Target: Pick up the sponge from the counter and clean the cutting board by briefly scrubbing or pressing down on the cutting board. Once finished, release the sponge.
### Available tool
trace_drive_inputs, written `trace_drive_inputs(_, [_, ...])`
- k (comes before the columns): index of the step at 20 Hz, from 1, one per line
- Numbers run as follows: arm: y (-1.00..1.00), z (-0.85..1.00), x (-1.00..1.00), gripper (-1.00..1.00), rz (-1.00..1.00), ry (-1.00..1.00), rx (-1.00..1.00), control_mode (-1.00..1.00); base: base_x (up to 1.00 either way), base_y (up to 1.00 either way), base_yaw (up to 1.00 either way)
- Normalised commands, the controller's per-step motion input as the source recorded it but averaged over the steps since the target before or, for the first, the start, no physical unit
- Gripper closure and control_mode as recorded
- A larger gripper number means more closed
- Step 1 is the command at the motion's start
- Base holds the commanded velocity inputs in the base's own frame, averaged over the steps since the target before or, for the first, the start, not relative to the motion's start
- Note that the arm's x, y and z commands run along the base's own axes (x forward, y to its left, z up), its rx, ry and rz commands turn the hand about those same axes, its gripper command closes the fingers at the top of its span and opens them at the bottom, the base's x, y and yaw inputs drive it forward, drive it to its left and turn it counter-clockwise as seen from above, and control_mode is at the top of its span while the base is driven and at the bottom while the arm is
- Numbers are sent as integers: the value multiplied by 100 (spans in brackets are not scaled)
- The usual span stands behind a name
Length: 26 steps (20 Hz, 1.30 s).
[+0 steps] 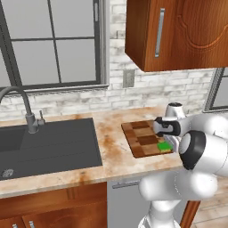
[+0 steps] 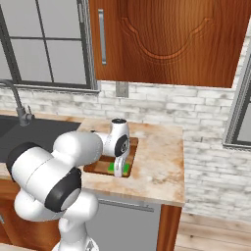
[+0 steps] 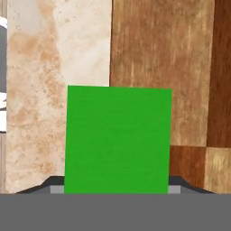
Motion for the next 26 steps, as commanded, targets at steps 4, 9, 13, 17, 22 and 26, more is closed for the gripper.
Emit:
trace_drive_inputs(4, [3,-28,1,100,12,0,0,-100,0,0,0])
trace_drive_inputs(9, [9,-24,4,100,7,0,0,-100,0,0,0])
trace_drive_inputs(13, [10,-16,10,100,3,0,0,-100,0,0,0])
trace_drive_inputs(17, [7,-9,15,100,3,0,0,-100,0,0,0])
trace_drive_inputs(22, [8,-3,21,100,1,0,0,-100,0,0,0])
trace_drive_inputs(26, [11,0,30,100,0,-1,0,-100,0,0,0])
